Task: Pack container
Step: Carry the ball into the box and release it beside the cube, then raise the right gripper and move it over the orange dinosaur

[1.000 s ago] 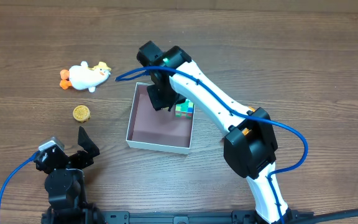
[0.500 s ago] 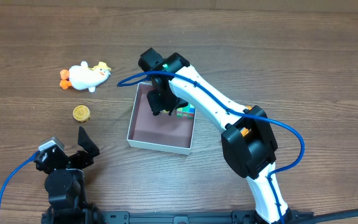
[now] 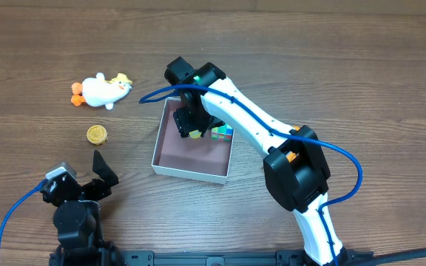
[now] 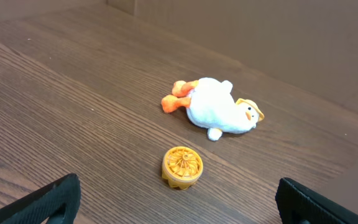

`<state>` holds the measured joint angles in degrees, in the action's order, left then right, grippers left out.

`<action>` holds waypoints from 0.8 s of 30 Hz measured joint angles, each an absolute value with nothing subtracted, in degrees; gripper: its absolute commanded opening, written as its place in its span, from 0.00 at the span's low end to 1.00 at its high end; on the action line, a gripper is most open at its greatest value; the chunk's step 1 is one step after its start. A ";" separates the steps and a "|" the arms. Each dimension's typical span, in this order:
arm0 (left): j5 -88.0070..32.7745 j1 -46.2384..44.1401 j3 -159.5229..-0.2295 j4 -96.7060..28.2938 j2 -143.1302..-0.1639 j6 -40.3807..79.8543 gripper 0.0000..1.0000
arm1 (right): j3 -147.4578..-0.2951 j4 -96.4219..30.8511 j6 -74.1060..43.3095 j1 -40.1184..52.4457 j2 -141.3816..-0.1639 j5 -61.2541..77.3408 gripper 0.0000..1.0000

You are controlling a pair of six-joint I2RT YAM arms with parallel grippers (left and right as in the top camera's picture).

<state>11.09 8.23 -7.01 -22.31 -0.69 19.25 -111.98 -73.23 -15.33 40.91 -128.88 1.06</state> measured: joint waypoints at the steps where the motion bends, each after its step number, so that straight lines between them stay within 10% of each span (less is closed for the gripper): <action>1: 11.09 8.23 -7.01 -22.31 -0.69 19.25 1.00 | -112.20 -73.43 -14.87 40.91 -128.88 1.08 0.73; 24: 11.09 8.23 -7.01 -22.31 -0.69 19.25 1.00 | -132.51 -89.49 -9.85 40.86 -128.88 -5.67 0.81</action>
<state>11.09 8.23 -7.01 -22.31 -0.69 19.25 -132.51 -89.49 -9.85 40.86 -128.88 -5.67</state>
